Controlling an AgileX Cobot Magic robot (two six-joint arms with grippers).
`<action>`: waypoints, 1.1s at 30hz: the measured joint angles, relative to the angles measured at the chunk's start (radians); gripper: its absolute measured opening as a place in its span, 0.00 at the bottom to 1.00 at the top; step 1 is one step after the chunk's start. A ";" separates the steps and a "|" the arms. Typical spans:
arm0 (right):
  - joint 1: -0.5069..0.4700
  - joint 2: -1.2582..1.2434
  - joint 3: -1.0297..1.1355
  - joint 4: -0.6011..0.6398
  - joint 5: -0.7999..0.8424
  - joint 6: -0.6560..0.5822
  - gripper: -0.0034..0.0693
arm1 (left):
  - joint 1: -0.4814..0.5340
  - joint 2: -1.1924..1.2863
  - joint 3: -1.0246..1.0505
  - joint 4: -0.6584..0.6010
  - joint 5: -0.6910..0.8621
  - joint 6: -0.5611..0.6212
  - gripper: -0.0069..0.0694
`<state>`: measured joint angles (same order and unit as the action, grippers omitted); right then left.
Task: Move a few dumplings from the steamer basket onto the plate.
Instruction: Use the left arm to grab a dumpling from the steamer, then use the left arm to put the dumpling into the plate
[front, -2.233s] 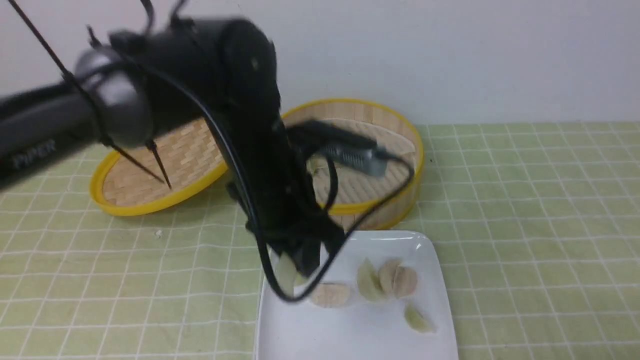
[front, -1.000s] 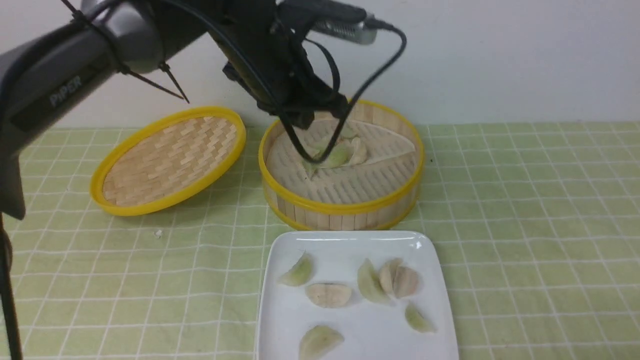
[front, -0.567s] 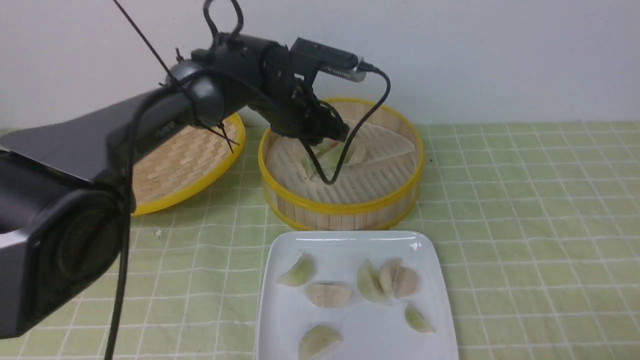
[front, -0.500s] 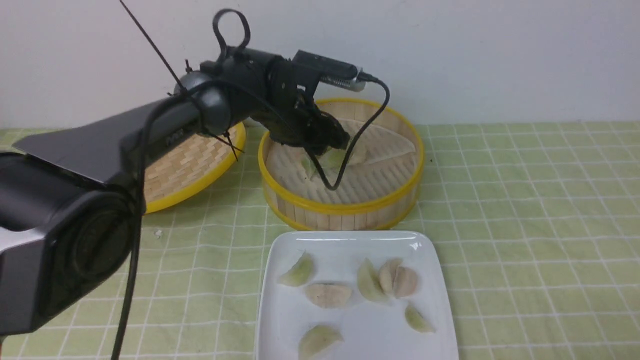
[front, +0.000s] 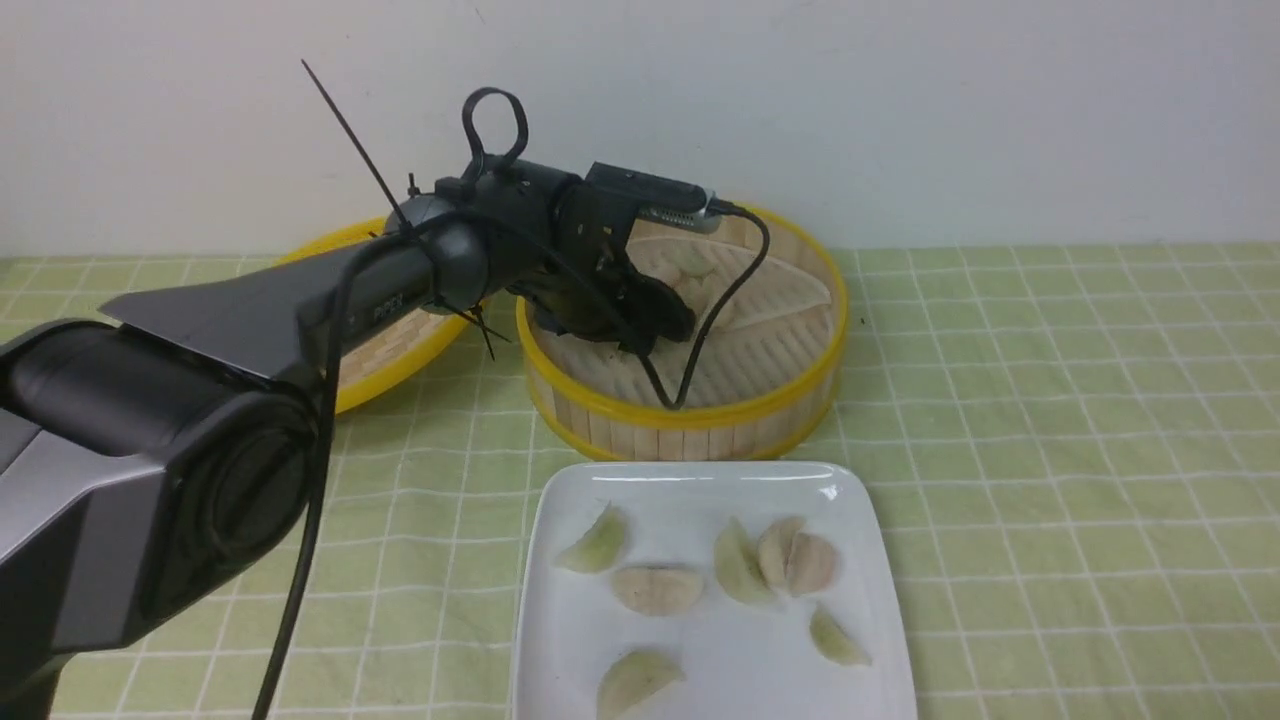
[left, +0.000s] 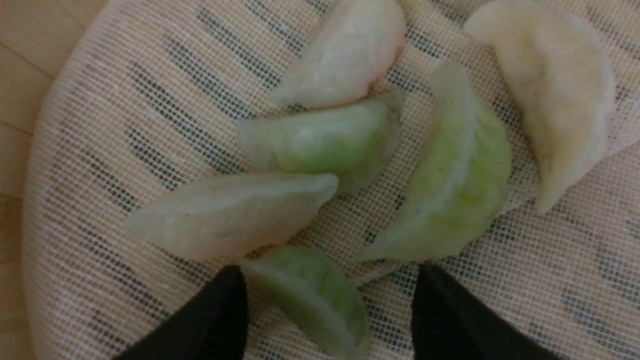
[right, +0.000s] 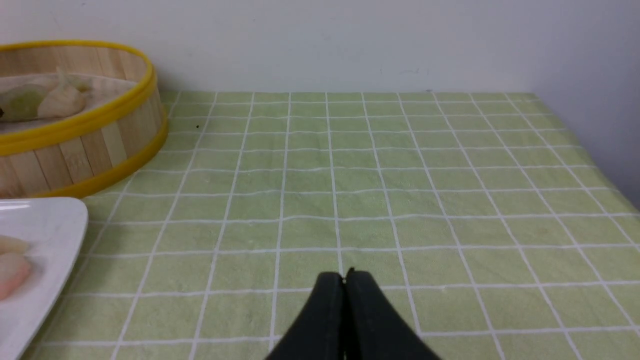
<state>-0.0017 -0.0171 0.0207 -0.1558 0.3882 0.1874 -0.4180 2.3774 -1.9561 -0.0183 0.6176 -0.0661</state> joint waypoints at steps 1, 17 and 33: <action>0.000 0.000 0.000 0.000 0.000 0.000 0.03 | 0.000 0.001 -0.001 0.000 -0.004 -0.003 0.56; 0.000 0.000 0.000 0.000 0.000 -0.001 0.03 | 0.000 -0.157 -0.042 0.004 0.238 0.023 0.25; 0.000 0.000 0.000 0.000 0.000 -0.001 0.03 | -0.004 -0.513 0.121 -0.168 0.614 0.227 0.25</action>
<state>-0.0017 -0.0171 0.0207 -0.1558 0.3882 0.1865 -0.4219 1.8641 -1.8351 -0.1863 1.2315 0.1607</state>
